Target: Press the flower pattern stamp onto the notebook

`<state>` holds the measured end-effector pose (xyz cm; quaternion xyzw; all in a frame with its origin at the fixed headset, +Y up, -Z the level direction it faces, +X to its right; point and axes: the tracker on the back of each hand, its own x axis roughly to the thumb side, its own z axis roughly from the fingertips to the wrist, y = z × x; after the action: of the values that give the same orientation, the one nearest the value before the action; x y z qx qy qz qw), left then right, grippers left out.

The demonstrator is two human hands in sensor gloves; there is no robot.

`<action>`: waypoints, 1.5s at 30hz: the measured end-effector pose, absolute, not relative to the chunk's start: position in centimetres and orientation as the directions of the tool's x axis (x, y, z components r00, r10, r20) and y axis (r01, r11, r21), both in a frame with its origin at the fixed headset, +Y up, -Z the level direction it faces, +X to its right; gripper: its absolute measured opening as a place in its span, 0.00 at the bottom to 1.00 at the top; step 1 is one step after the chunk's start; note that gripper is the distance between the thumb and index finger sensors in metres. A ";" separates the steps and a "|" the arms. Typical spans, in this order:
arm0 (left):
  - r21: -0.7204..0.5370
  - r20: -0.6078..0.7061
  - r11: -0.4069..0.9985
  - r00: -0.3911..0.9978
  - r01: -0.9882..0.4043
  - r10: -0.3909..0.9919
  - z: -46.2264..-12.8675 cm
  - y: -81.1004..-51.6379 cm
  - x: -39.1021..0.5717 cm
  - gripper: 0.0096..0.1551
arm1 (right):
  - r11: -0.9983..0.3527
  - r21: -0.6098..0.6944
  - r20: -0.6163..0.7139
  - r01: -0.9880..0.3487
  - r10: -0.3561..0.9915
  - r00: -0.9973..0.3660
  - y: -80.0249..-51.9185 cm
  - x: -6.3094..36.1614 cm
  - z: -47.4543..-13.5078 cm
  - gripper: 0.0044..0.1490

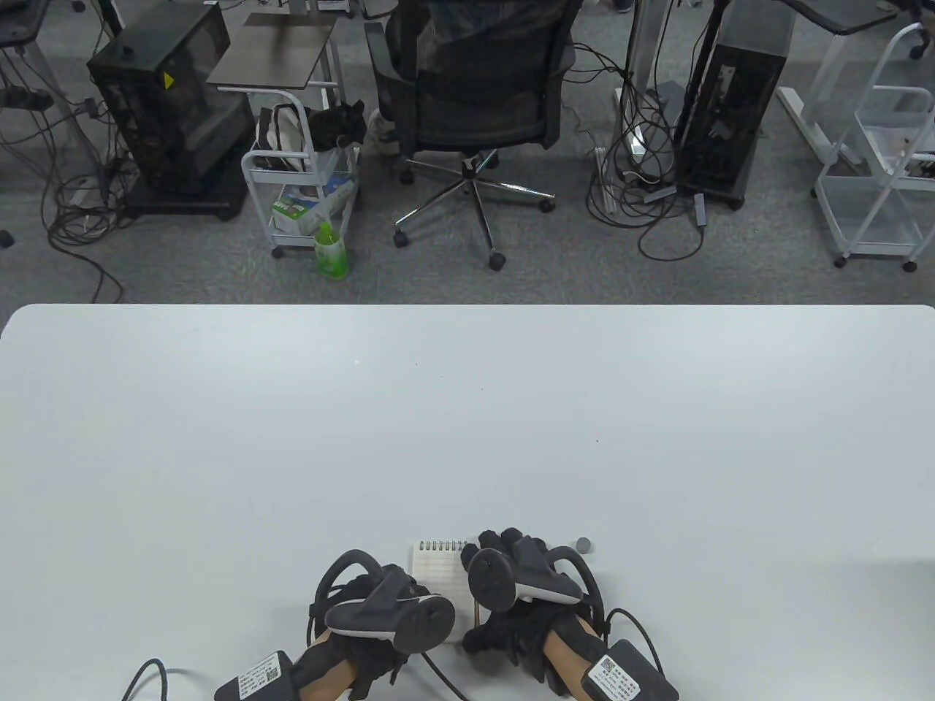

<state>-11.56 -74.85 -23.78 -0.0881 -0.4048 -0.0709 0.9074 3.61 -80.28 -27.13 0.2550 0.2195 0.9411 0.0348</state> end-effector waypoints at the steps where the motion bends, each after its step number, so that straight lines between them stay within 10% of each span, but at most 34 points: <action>1: -0.099 0.749 0.974 0.660 0.206 -0.063 -23.8 -74.8 -11.5 0.24 | -0.901 0.431 0.465 0.046 0.178 -0.867 -80.3 3.6 -27.1 0.68; 45: -0.070 0.754 0.981 0.654 0.179 -0.066 -23.2 -74.3 -11.9 0.23 | -0.902 0.429 0.465 0.037 0.185 -0.866 -80.4 3.6 -27.1 0.69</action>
<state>-11.91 -74.35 -23.21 -0.0689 -0.4105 -0.0673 0.9068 3.64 -80.38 -27.07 0.2560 0.2174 0.9411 0.0394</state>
